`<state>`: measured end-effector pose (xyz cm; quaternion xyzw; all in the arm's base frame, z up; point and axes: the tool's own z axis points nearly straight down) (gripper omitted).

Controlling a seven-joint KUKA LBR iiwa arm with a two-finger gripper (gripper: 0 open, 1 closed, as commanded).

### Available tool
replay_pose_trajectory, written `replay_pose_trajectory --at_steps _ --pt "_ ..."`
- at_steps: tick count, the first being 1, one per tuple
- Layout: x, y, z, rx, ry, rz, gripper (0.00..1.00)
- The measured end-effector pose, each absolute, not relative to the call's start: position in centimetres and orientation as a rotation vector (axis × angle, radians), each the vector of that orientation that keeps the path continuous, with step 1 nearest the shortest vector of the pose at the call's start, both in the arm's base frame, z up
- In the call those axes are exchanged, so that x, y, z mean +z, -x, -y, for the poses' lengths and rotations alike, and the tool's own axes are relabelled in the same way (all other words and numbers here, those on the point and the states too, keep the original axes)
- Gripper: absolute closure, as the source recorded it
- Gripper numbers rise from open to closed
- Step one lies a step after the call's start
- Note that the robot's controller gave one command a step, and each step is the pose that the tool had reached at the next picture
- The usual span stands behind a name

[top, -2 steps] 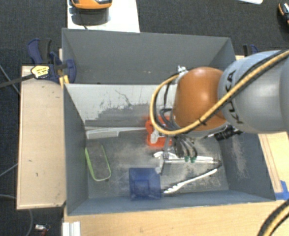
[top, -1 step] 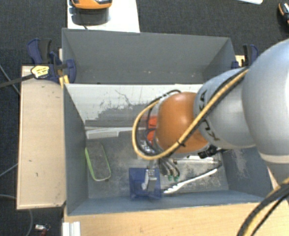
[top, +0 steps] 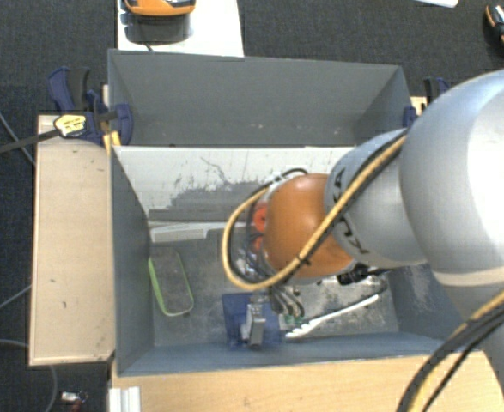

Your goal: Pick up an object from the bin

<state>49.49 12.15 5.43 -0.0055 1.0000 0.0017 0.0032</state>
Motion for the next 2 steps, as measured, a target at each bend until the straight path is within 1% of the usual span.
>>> replay_pose_trajectory --at_steps 1,2 --pt "7.05 -48.69 -10.82 0.004 0.141 -3.139 1.0" --pt "7.05 -48.69 -10.82 0.004 0.14 -3.139 1.0"
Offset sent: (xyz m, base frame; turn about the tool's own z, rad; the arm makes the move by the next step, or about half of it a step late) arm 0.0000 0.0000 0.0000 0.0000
